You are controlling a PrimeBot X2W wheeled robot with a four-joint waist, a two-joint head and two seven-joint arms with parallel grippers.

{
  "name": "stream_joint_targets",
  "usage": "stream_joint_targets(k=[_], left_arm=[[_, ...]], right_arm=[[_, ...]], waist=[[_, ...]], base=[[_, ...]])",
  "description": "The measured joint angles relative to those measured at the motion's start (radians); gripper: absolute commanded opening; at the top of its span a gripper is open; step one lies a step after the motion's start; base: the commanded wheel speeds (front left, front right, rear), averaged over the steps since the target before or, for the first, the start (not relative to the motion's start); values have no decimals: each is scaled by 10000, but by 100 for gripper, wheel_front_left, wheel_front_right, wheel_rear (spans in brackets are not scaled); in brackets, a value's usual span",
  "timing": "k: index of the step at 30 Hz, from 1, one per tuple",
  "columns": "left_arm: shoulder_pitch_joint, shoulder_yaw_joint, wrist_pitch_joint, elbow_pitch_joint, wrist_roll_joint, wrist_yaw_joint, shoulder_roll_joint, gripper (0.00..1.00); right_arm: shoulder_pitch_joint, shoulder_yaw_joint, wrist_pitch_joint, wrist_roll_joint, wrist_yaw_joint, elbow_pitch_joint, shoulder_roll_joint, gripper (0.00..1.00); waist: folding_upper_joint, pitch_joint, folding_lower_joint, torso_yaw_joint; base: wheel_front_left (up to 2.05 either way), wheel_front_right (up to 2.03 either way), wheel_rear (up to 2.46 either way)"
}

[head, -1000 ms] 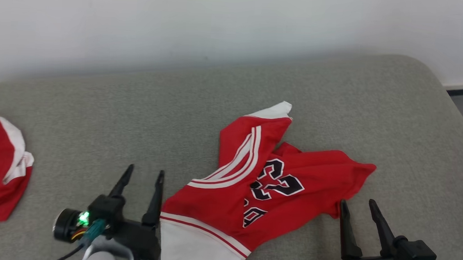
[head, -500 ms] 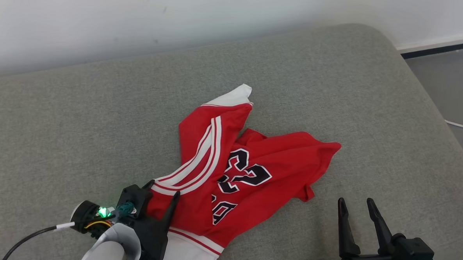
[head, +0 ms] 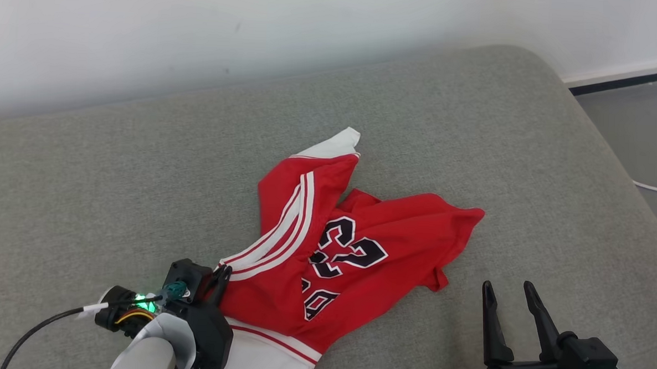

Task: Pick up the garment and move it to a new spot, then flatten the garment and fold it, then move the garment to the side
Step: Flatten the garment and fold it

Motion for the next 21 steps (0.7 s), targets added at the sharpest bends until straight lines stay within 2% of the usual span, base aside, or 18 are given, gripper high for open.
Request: stream_joint_targets(k=[12, 21], left_arm=[[-237, 393, -978, -69, -245, 408, 48, 0], [387, 1469, -1266, -268, -928, 934, 1120, 0]], right_arm=[[160, -86, 0, -102, 0, -84, -17, 100], [189, -50, -2, -130, 0, -105, -15, 100]], waist=[[0, -329, 0, 928], [0, -382, 0, 1473]], base=[[0, 0, 0], [0, 0, 0]])
